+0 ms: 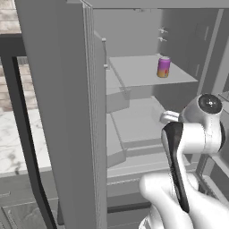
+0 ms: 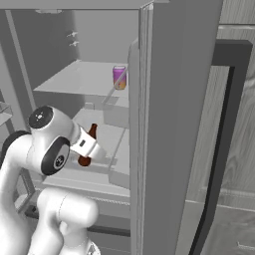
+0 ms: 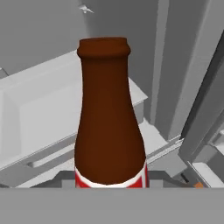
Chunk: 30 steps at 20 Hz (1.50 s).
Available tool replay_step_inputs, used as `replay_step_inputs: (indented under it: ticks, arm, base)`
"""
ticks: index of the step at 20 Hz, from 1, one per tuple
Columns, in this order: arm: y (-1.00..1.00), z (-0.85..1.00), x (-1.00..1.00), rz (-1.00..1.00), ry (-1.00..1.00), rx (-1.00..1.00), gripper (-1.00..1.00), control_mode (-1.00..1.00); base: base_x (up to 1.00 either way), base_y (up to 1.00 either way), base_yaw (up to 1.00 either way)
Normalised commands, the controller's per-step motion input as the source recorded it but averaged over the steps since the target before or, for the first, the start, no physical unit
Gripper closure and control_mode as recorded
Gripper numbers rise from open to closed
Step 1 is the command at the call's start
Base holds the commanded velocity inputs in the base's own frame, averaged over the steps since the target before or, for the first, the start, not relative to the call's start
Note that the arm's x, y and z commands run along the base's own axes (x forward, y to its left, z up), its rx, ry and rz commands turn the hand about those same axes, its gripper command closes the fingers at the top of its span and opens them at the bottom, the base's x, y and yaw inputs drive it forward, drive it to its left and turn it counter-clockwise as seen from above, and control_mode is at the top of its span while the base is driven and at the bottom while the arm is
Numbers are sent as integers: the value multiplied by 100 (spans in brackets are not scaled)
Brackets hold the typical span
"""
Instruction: Open the fridge, grab two sodas, and place both sodas inside the bowl with ice on the dining counter.
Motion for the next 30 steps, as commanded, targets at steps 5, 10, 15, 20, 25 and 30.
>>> replay_step_inputs:
  ticks: [5, 10, 15, 20, 25, 30]
  arm:
    - [2, -5, -68, 0, -5, 0, 100, -100]
    - [0, 0, 0, 0, 0, 0, 100, 100]
    - [0, 0, 0, 0, 0, 0, 100, 100]
    - [0, 0, 0, 0, 0, 0, 100, 100]
    - [0, 0, 0, 0, 0, 0, 100, 100]
    - [0, 0, 0, 0, 0, 0, 100, 100]
  base:
    - [0, 0, 0]
    - [-83, 23, 1]
    - [-83, 39, 13]
    - [-71, 52, 28]
    - [-44, 48, 35]
    - [-24, 45, 41]
